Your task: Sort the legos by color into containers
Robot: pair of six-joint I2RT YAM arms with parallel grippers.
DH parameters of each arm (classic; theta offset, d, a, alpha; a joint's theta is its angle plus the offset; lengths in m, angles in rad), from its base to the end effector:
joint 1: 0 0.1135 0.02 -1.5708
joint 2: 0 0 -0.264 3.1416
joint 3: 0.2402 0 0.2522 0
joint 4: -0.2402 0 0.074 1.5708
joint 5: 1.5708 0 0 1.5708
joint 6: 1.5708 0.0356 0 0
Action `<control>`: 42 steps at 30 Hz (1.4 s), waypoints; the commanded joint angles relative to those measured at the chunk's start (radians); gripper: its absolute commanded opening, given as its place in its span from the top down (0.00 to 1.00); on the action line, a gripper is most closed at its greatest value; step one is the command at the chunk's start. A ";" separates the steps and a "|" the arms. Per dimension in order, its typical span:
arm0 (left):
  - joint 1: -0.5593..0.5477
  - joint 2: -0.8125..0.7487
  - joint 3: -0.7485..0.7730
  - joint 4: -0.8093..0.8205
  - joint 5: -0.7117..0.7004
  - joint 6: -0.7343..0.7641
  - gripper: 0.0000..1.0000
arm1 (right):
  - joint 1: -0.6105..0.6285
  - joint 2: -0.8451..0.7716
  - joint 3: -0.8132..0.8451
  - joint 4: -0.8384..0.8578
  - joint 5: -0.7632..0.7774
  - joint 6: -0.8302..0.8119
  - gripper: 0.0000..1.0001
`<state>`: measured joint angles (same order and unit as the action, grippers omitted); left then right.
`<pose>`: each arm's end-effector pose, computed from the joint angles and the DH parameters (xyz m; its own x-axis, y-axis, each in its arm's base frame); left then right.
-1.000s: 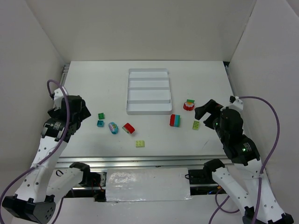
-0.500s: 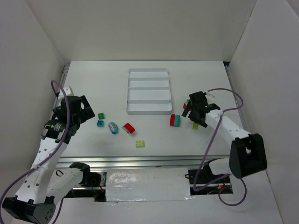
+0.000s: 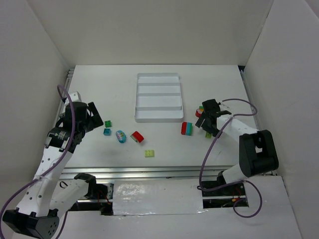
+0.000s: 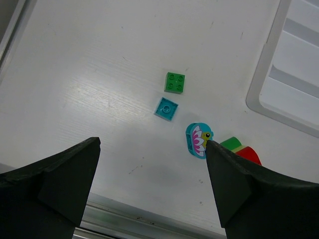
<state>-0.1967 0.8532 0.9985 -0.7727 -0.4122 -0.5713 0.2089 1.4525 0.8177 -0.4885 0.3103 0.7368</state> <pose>0.1660 -0.0185 0.3446 -0.4091 -0.4236 -0.8082 -0.4282 0.8712 -0.2399 0.2648 0.0450 0.1814 -0.6990 0.5059 -0.5054 0.5421 0.8358 0.0869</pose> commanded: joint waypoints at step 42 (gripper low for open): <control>0.003 -0.020 -0.011 0.055 0.032 0.044 0.00 | -0.082 0.098 0.066 0.005 -0.085 -0.059 0.77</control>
<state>-0.1967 0.8524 0.9924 -0.7532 -0.3862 -0.5491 0.1326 1.5627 0.8608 -0.4831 0.2230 0.6811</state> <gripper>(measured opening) 0.994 0.438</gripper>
